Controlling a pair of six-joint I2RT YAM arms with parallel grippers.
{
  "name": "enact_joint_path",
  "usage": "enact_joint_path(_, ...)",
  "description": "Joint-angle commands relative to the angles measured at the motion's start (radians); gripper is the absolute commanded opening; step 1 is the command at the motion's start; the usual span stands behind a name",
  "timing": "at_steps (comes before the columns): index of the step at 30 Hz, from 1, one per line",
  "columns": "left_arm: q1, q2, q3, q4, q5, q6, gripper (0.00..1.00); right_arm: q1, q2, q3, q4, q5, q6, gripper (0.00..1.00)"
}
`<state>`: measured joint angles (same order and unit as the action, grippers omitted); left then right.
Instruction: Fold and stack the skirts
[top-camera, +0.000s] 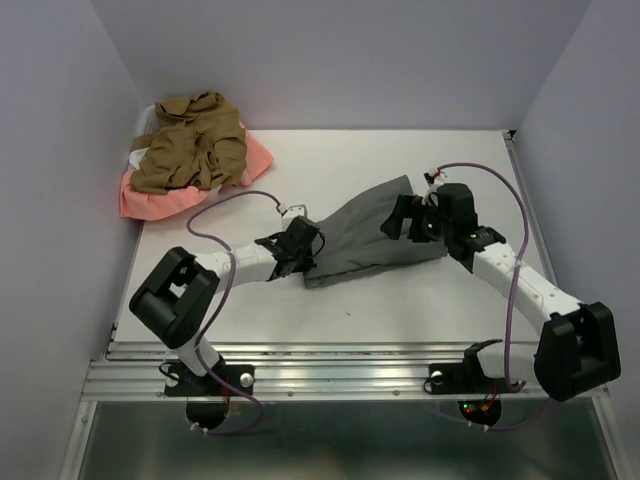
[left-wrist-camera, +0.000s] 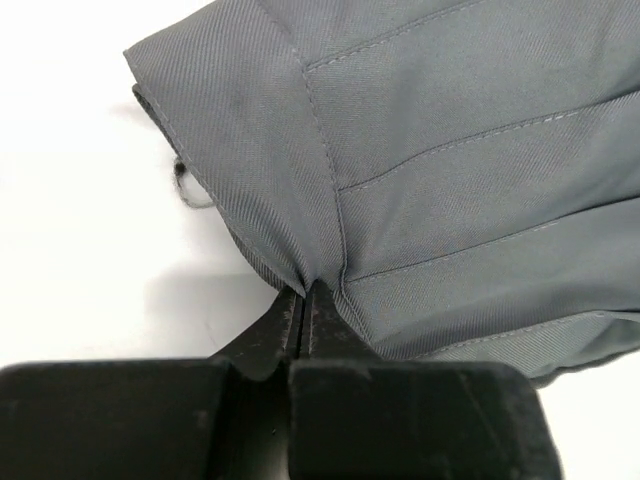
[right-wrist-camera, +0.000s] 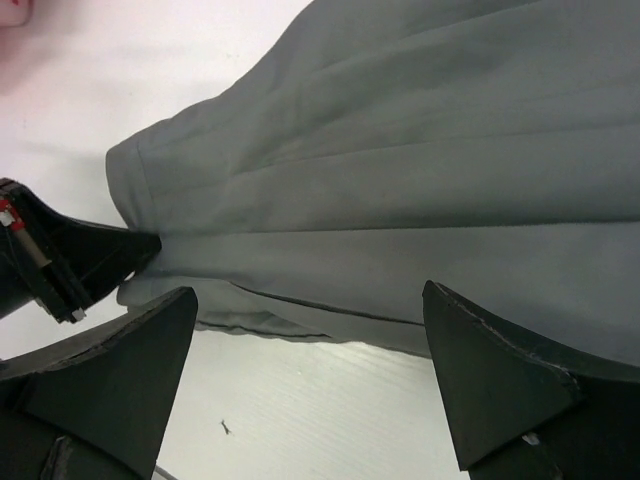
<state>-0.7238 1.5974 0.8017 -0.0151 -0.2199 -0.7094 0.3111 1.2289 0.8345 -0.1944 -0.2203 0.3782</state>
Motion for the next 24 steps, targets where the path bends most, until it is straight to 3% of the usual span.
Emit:
enact_joint_path(1, 0.046, 0.036, 0.080, -0.028, -0.043, 0.339, 0.00, 0.074, 0.047, -0.024, 0.191, 0.017, 0.065, 1.00)
enact_joint_path(5, 0.099, 0.104, 0.231, -0.144, -0.059, 0.376, 0.00, 0.186, 0.136, -0.066, 0.487, 0.171, 0.134, 1.00)
enact_joint_path(9, 0.110, 0.113, 0.271, -0.169, -0.015, 0.410, 0.00, 0.206, 0.260, -0.020, 0.596, 0.327, 0.188, 1.00)
enact_joint_path(13, 0.118, 0.108, 0.287, -0.189, 0.059, 0.404, 0.00, 0.217, 0.361, 0.034, 0.671, 0.468, 0.142, 0.99)
enact_joint_path(15, 0.118, 0.110, 0.292, -0.194, 0.076, 0.401, 0.00, 0.226, 0.392, 0.061, 0.665, 0.508, 0.098, 0.86)
enact_joint_path(16, 0.119, 0.111, 0.297, -0.197, 0.079, 0.400, 0.00, 0.235, 0.405, 0.069, 0.665, 0.525, 0.056, 0.71)
enact_joint_path(18, 0.121, 0.107, 0.298, -0.210, 0.073, 0.393, 0.00, 0.235, 0.428, 0.072, 0.674, 0.527, 0.021, 0.53)
enact_joint_path(19, 0.121, 0.105, 0.300, -0.218, 0.071, 0.387, 0.00, 0.235, 0.431, 0.072, 0.674, 0.527, 0.007, 0.35)
enact_joint_path(21, 0.126, 0.087, 0.300, -0.221, 0.077, 0.377, 0.00, 0.235, 0.434, 0.063, 0.676, 0.491, -0.009, 0.23)
enact_joint_path(24, 0.129, 0.058, 0.309, -0.224, 0.085, 0.361, 0.00, 0.235, 0.435, 0.037, 0.691, 0.431, 0.007, 0.20)
